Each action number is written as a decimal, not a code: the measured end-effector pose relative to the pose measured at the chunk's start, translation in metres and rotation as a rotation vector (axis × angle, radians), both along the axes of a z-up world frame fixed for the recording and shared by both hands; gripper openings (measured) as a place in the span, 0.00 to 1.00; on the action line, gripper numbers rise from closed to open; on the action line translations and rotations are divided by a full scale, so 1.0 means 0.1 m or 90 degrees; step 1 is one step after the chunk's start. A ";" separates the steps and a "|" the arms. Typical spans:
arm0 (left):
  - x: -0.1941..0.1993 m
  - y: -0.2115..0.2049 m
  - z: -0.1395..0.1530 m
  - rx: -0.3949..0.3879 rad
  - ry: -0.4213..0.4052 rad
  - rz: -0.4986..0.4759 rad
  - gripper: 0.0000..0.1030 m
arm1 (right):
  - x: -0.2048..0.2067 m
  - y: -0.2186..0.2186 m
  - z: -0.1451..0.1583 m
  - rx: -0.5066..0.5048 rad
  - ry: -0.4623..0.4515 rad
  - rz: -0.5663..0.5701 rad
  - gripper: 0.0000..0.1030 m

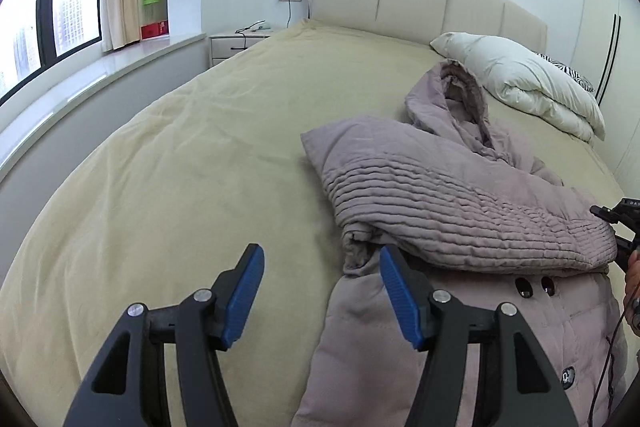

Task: Fold large clothes
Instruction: 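Open the left gripper and withdraw from the folded sleeve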

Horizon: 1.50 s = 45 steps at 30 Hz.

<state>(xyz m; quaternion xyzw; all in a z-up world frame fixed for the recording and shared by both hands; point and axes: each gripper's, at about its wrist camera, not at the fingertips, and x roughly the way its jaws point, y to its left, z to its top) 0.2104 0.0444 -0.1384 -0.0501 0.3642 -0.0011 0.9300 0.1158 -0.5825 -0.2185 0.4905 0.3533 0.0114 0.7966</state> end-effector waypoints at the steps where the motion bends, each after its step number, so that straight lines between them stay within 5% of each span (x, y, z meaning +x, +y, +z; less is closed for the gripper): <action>1: 0.05 -0.02 0.01 -0.001 -0.002 0.001 0.62 | -0.02 -0.01 0.00 -0.005 0.003 -0.005 0.13; 5: 0.30 0.01 0.11 -0.014 -0.019 0.023 0.62 | 0.00 0.01 0.10 -0.039 0.009 -0.007 0.13; 10: 0.70 -0.31 0.31 0.053 -0.042 -0.028 0.62 | 0.11 0.00 0.10 -0.051 0.010 0.018 0.13; 15: 1.09 -0.61 -0.16 0.142 0.083 -0.082 0.64 | 0.14 0.02 0.04 -0.063 0.016 0.042 0.13; 20: 1.02 -0.49 -0.41 0.121 0.093 -0.078 0.71 | 0.16 0.02 0.04 -0.070 0.000 0.077 0.16; 24: 0.94 -0.44 -0.17 0.114 0.080 -0.072 0.69 | 0.04 0.01 0.26 -0.131 0.001 0.051 0.18; 28: 0.81 -0.53 0.07 0.121 0.009 -0.077 0.71 | -0.14 0.16 0.65 -0.200 -0.076 0.047 0.20; 30: 0.92 -0.58 -0.08 0.130 0.046 -0.090 0.71 | -0.09 0.39 0.75 -0.223 -0.097 0.101 0.22; 33: 0.97 -0.53 -0.36 0.104 0.080 -0.089 0.75 | 0.08 0.78 0.66 -0.250 -0.077 0.184 0.43; 34: 0.97 -0.50 -0.38 0.094 0.079 -0.085 0.77 | 0.13 0.87 0.56 -0.247 -0.059 0.203 0.62; 39: 1.00 -0.26 -0.30 0.005 0.109 -0.092 0.78 | 0.13 1.04 0.42 -0.296 -0.076 0.208 0.65; 45: 1.21 0.25 0.30 -0.099 0.042 -0.044 0.78 | 0.27 0.81 0.75 -0.263 -0.113 0.183 0.65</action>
